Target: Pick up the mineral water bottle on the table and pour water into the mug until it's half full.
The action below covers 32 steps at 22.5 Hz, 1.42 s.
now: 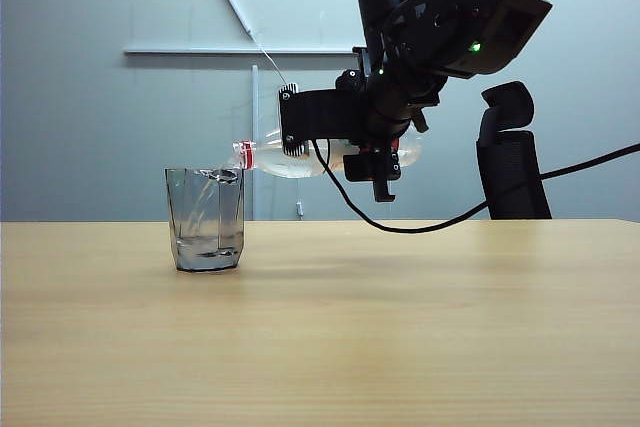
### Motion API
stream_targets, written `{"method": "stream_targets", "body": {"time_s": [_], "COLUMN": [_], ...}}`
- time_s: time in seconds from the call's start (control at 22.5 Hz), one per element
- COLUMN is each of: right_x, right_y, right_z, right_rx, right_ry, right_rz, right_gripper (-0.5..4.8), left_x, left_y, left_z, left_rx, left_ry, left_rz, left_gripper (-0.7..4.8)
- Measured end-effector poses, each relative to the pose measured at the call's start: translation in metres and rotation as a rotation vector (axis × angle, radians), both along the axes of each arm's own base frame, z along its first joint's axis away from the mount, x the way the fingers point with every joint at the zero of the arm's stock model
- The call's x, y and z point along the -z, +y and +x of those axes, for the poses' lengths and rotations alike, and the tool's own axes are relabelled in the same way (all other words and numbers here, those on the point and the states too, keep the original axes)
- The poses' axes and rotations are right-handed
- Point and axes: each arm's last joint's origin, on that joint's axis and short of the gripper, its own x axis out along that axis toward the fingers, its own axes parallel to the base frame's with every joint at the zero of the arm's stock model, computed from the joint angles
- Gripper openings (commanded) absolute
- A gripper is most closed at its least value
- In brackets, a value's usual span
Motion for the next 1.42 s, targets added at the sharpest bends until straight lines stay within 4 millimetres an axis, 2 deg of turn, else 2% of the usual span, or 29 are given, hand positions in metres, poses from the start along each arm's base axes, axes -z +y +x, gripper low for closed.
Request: {"method": "stream_targets", "body": {"time_s": [1.42], "right_x": [-0.0003], "right_y": [0.0043], "right_z": [-0.0025], "right_rx": [0.0], "right_ry": [0.001], "right_rz": [0.01], "right_gripper": [2.78], "left_x": [0.0], "left_y": [0.0], "left_z": [0.0], "left_rx": [0.0], "left_ry": [0.0], "left_rz": [0.0], "left_gripper": [-0.02]}}
